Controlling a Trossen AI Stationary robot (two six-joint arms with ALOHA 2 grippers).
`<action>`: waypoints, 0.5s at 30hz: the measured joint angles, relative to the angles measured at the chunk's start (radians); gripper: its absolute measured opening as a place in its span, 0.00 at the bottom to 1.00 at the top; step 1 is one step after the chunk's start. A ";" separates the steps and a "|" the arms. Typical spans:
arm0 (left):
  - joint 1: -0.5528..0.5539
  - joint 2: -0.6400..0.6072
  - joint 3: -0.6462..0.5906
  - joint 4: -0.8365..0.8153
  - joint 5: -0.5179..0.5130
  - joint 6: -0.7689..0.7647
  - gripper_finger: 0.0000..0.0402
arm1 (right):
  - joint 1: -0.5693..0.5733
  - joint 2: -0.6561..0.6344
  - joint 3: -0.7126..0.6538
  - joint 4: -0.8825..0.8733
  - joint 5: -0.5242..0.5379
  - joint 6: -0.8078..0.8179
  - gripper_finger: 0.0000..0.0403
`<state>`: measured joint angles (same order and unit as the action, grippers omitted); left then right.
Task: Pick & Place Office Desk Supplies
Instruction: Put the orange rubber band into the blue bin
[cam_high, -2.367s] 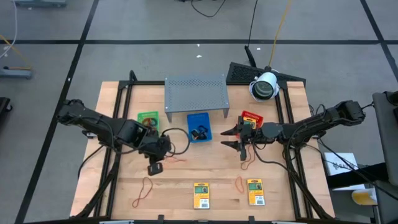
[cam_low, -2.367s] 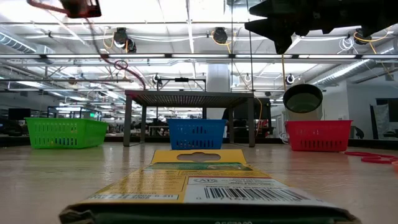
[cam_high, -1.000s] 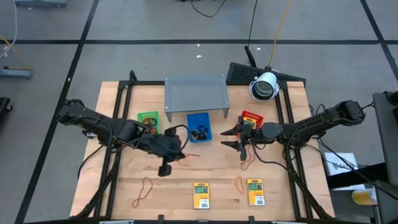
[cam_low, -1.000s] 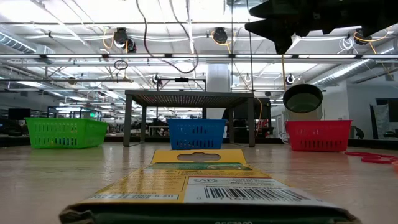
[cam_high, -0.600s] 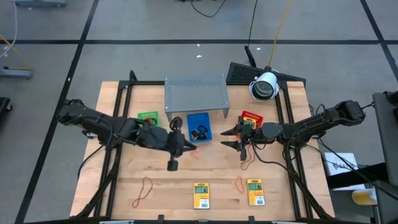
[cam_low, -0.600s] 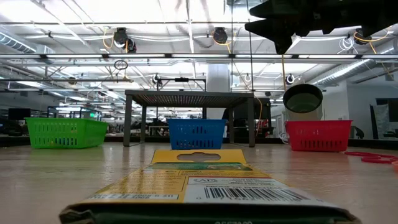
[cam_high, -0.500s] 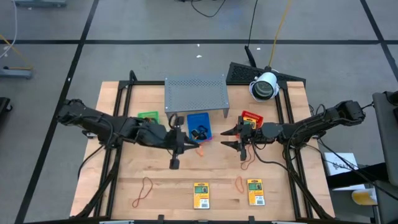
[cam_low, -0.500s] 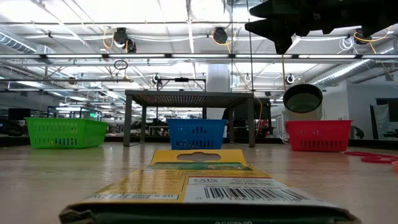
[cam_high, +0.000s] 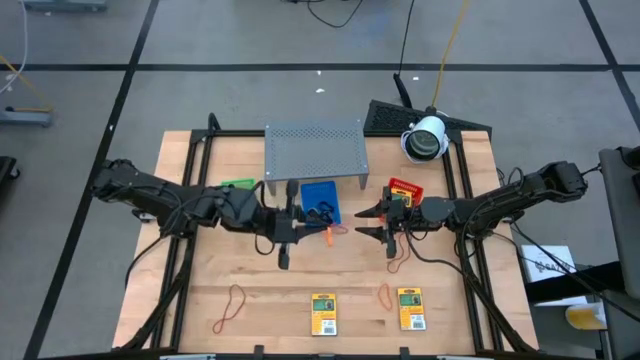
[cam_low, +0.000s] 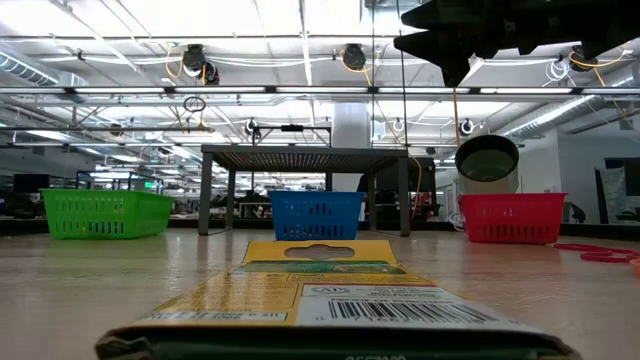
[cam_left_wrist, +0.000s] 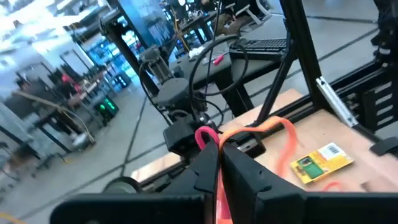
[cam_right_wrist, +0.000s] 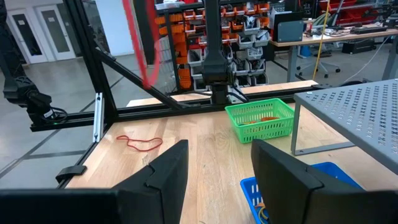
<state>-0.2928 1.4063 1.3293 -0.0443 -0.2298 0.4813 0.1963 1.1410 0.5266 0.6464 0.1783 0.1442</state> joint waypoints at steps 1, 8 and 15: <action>0.000 0.000 0.000 0.004 0.000 0.026 0.05 | 0.000 0.000 0.000 0.000 0.000 0.000 0.41; 0.000 0.000 0.000 0.074 -0.008 0.068 0.05 | 0.000 0.000 0.000 0.000 0.000 -0.003 0.41; 0.000 0.000 0.000 0.120 -0.008 0.094 0.05 | 0.000 0.000 0.000 0.000 0.000 -0.003 0.41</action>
<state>-0.2928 1.4067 1.3293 0.0759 -0.2373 0.5750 0.1963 1.1408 0.5266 0.6464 0.1787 0.1411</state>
